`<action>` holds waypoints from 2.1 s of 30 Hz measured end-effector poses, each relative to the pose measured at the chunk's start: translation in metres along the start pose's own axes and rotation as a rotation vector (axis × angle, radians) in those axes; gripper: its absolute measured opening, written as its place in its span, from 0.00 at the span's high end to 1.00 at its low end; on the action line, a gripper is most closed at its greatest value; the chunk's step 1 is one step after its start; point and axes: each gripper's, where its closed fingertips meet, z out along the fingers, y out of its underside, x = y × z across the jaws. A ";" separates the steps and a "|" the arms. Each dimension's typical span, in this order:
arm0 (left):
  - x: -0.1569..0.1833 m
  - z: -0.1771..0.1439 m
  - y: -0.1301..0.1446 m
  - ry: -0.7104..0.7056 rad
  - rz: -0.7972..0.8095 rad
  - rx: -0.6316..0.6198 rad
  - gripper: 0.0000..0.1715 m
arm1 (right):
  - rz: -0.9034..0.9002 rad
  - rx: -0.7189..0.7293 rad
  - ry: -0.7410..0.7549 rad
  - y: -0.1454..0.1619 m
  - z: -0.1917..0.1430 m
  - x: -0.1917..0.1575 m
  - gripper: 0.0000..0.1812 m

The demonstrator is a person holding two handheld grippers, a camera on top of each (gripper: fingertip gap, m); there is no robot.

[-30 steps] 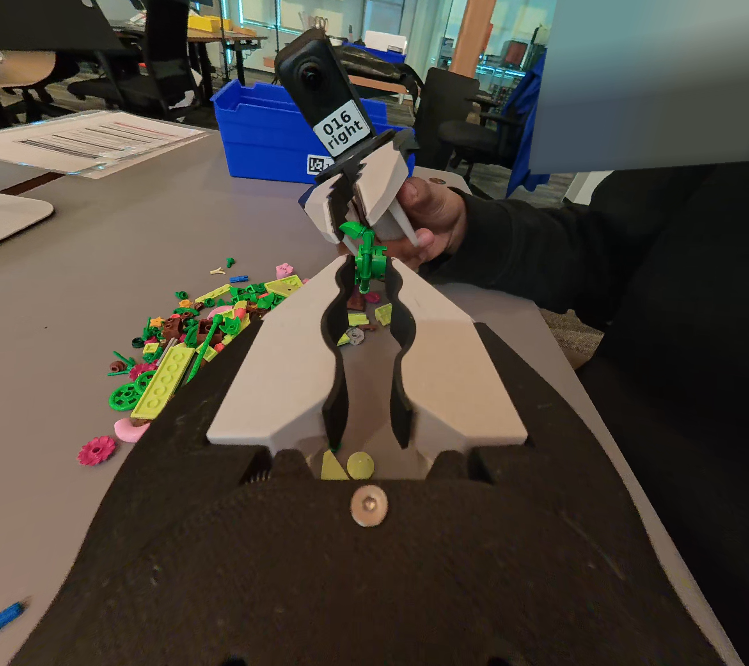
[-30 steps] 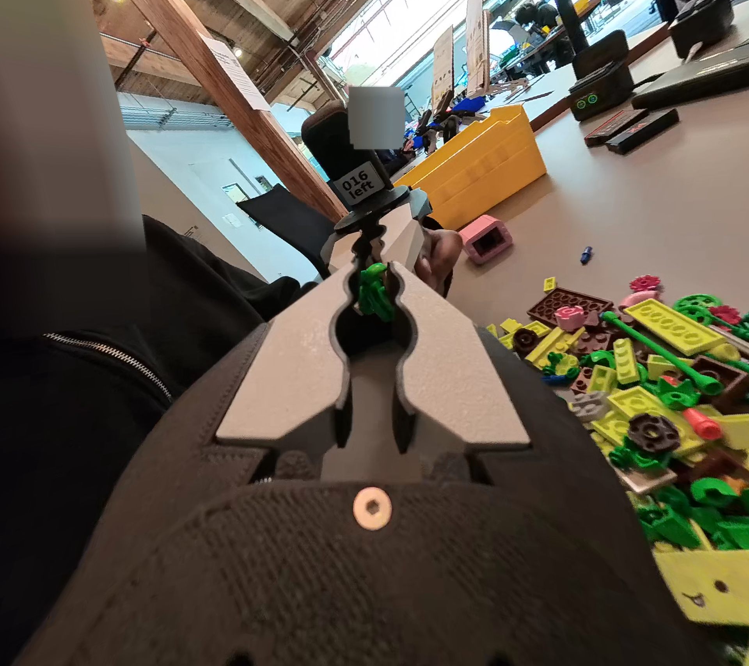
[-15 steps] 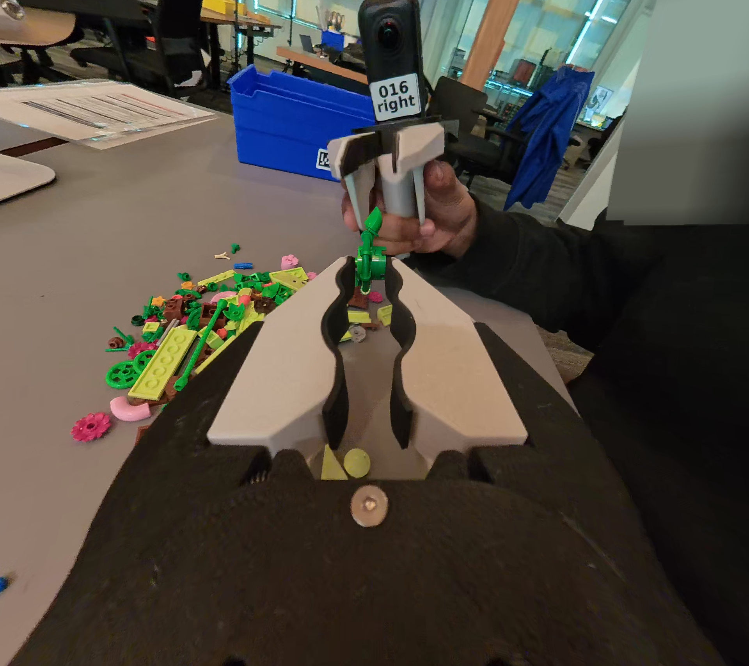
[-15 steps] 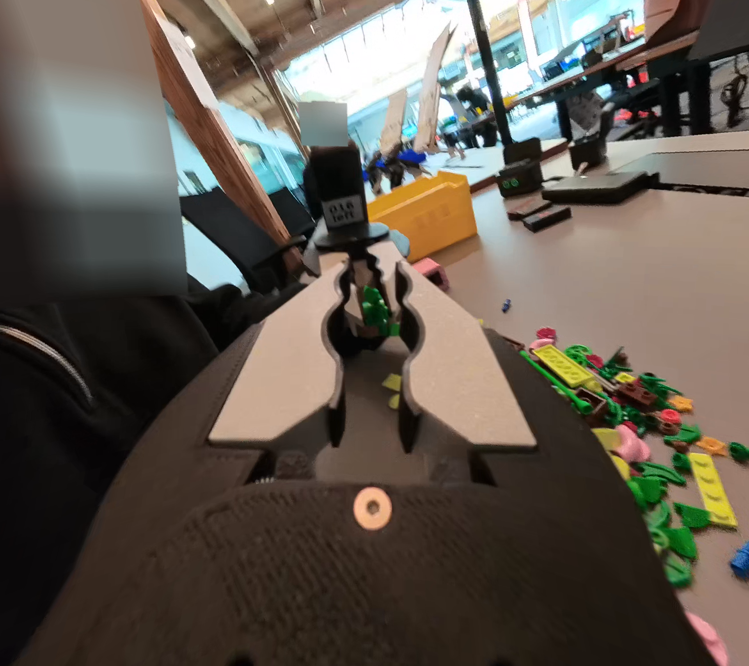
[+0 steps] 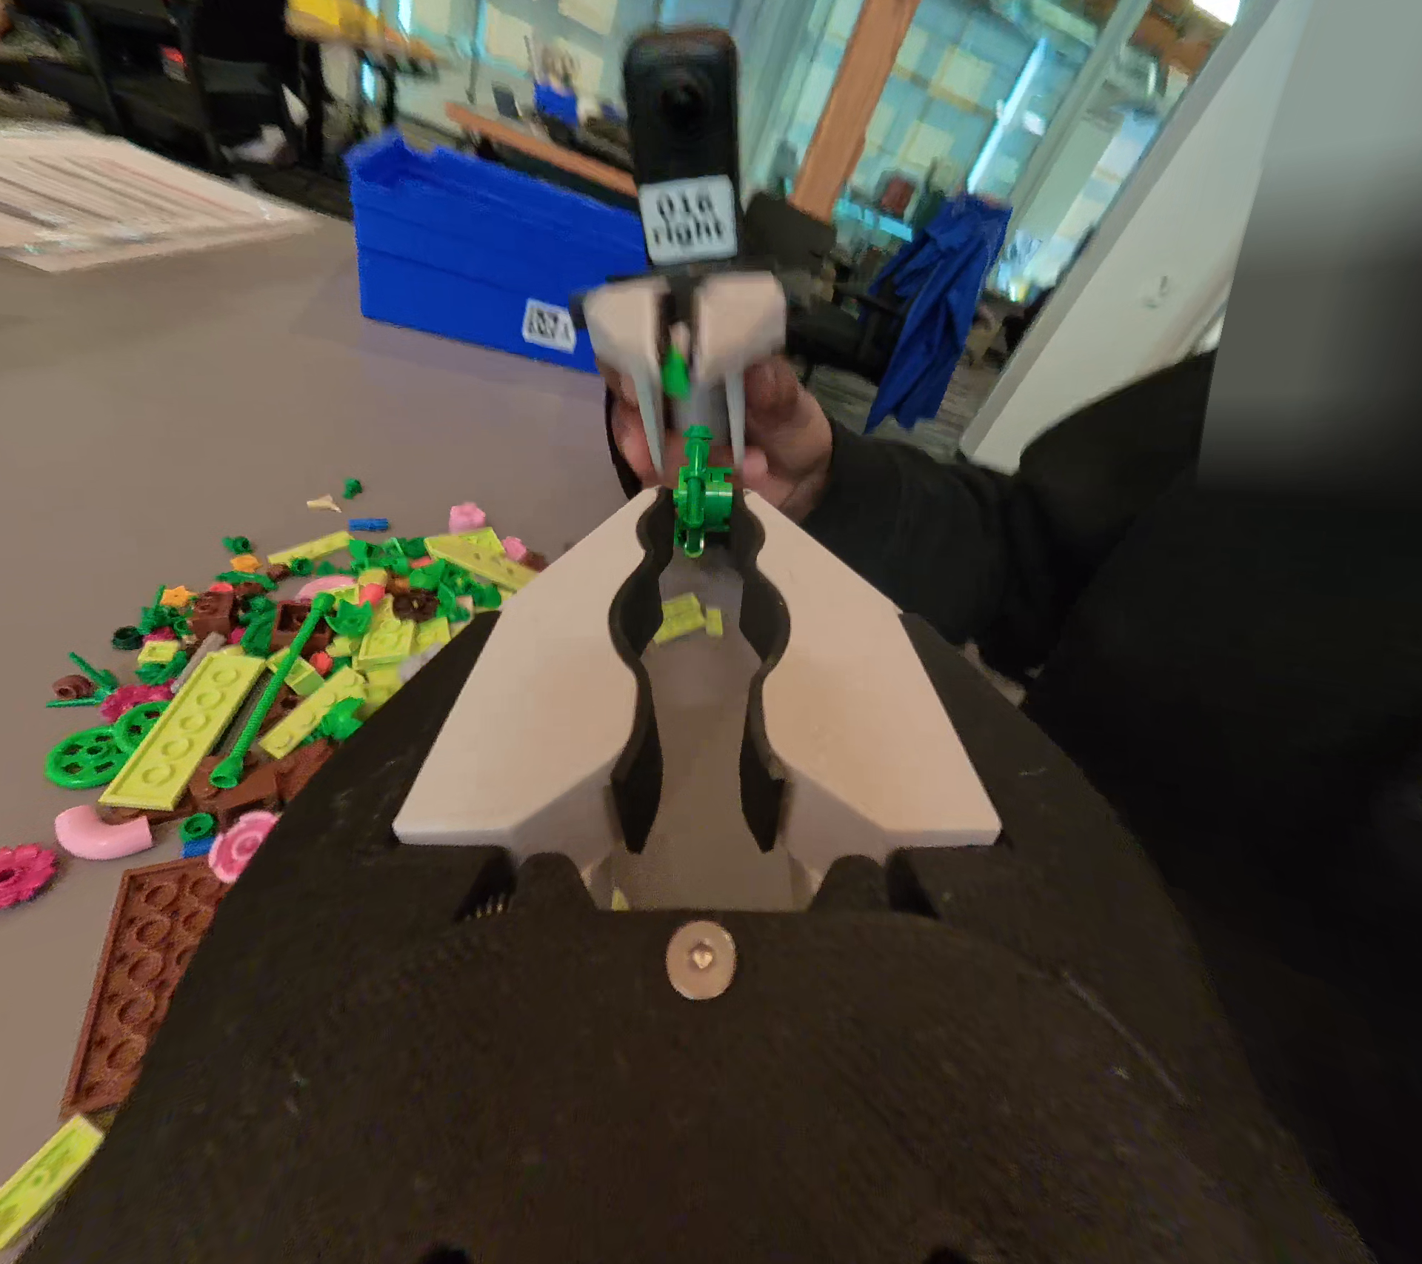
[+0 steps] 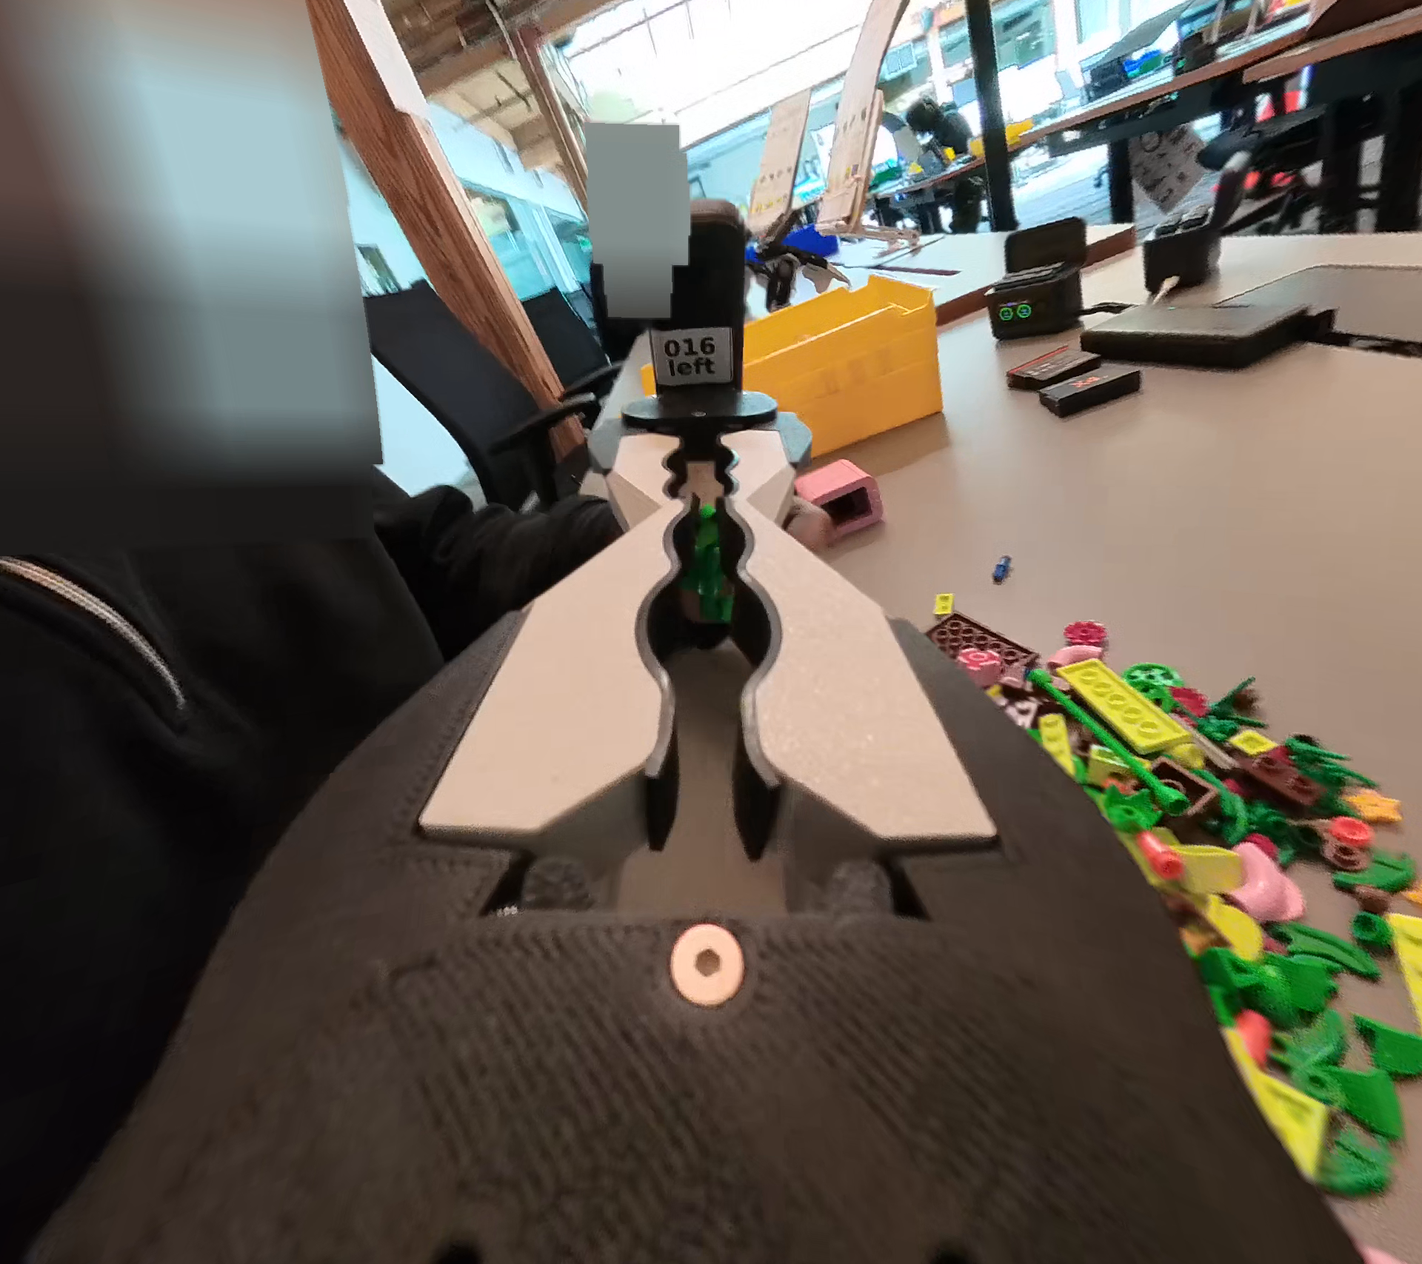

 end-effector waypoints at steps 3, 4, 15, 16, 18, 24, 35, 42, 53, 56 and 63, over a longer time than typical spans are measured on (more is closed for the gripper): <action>-0.006 0.007 0.028 -0.060 0.089 -0.155 0.93 | 0.091 0.286 -0.031 -0.047 -0.041 0.006 0.99; -0.001 0.010 0.031 -0.043 0.075 -0.171 0.93 | 0.077 0.322 0.010 -0.054 -0.056 0.012 1.00; -0.017 0.013 0.058 -0.120 0.085 -0.320 0.93 | 0.082 0.069 0.165 -0.013 -0.046 0.038 0.99; -0.020 0.011 0.057 -0.133 0.076 -0.310 0.93 | 0.079 -0.004 0.195 -0.001 -0.041 0.043 0.99; -0.027 0.008 0.053 -0.161 0.058 -0.290 0.93 | 0.107 -0.024 0.167 0.006 -0.034 0.041 0.99; -0.026 0.008 0.069 -0.158 0.082 -0.388 0.93 | 0.269 0.076 0.091 0.001 -0.036 0.043 0.99; -0.023 0.010 0.064 -0.151 0.086 -0.362 0.93 | 0.051 -0.264 0.426 0.047 -0.037 0.078 0.99; -0.032 0.007 0.059 -0.195 0.066 -0.330 0.93 | -0.110 -0.412 0.555 0.063 -0.041 0.091 0.92; -0.028 0.001 0.023 -0.157 -0.001 -0.119 0.93 | -0.051 -0.174 0.162 0.031 -0.012 0.030 0.90; -0.025 0.001 0.021 -0.134 -0.016 -0.104 0.93 | -0.055 -0.208 0.145 0.038 -0.007 0.027 0.91; -0.022 0.005 0.026 -0.119 -0.019 -0.126 0.93 | -0.056 -0.226 0.111 0.040 -0.005 0.020 0.98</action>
